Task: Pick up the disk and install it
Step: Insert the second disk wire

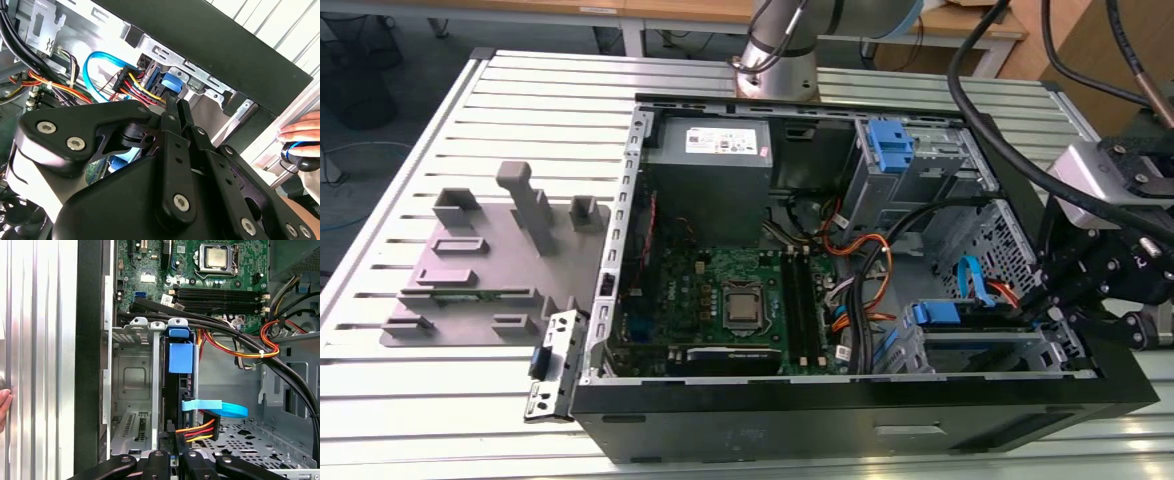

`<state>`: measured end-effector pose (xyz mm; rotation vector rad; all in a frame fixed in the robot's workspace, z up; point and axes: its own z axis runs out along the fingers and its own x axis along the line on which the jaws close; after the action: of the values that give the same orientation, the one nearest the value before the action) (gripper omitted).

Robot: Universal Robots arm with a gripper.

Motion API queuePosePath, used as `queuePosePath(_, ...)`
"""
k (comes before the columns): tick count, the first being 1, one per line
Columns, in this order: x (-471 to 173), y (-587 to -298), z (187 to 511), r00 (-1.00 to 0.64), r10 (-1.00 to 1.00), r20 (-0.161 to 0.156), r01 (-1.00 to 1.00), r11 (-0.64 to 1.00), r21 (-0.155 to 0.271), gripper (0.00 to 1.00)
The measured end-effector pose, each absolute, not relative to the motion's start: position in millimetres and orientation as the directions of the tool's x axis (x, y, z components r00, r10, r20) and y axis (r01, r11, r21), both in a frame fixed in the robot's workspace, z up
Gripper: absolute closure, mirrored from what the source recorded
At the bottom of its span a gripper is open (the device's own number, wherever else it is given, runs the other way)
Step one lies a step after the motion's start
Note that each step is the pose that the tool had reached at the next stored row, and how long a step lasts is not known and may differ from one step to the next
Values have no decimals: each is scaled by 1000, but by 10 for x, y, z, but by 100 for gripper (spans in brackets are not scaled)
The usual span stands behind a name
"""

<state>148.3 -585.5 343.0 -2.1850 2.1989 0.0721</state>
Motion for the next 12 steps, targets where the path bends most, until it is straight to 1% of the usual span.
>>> queuePosePath(12,1444,-5855,3409,-6,-998,-62,-1000,6,2,84)
